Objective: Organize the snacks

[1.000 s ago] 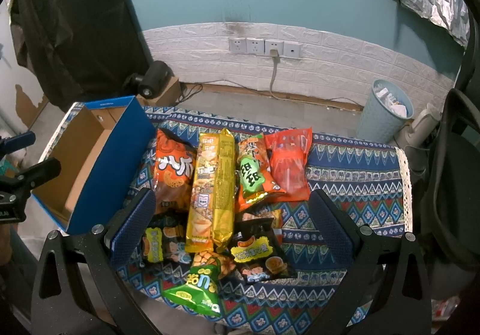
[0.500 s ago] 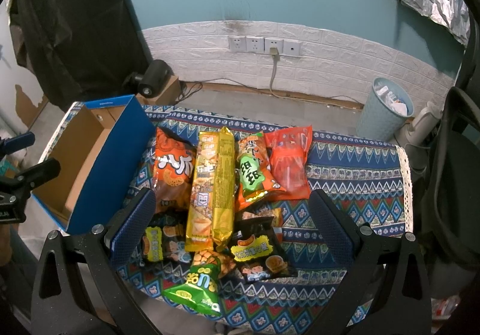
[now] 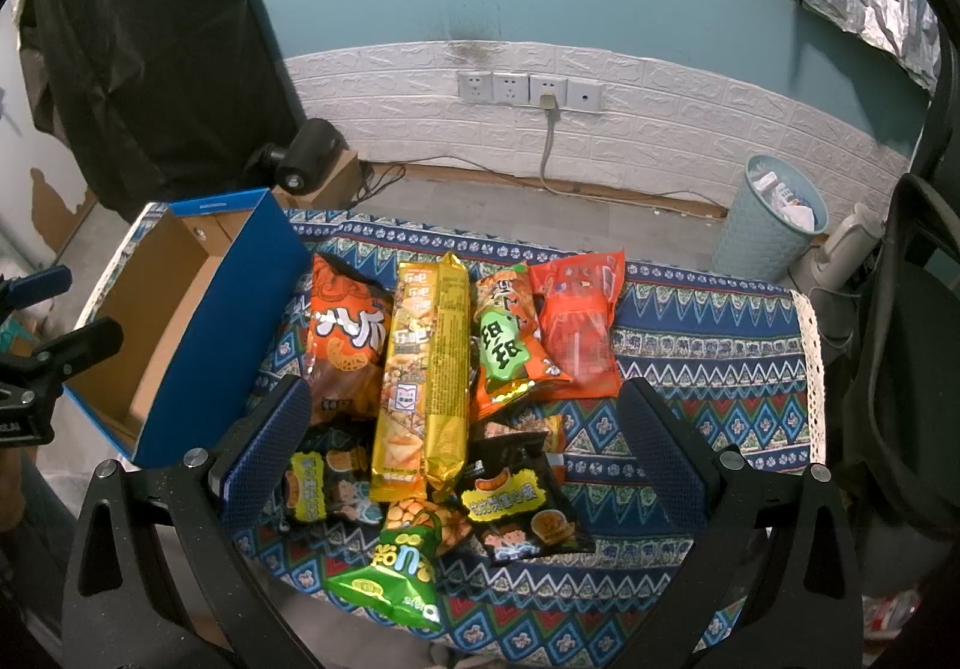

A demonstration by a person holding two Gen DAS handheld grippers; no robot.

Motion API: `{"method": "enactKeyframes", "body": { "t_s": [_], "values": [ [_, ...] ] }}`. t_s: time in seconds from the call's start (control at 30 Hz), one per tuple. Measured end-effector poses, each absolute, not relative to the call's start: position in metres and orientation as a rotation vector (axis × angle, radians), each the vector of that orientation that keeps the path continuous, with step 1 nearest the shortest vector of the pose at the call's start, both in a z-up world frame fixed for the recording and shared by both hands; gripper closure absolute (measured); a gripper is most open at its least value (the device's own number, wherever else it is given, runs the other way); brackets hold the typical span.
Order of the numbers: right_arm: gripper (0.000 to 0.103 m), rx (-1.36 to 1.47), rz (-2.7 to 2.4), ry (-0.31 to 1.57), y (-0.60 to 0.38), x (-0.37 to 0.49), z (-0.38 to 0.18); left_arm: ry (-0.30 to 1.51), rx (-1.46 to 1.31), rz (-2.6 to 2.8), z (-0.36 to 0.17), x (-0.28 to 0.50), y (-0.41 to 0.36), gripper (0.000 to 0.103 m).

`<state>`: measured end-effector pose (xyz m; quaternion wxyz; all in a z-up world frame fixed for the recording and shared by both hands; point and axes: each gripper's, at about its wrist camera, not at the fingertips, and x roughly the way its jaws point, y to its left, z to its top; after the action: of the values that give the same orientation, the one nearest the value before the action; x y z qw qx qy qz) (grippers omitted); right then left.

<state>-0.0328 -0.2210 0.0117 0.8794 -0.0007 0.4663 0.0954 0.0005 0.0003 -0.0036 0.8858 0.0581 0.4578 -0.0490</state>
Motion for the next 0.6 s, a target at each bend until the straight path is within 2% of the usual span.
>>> {"method": "enactKeyframes", "body": {
  "t_s": [0.6],
  "values": [
    [0.002, -0.002, 0.198, 0.972, -0.2212, -0.0327, 0.0122, 0.958, 0.116, -0.106, -0.0036, 0.0001, 0.0003, 0.000]
  ]
}}
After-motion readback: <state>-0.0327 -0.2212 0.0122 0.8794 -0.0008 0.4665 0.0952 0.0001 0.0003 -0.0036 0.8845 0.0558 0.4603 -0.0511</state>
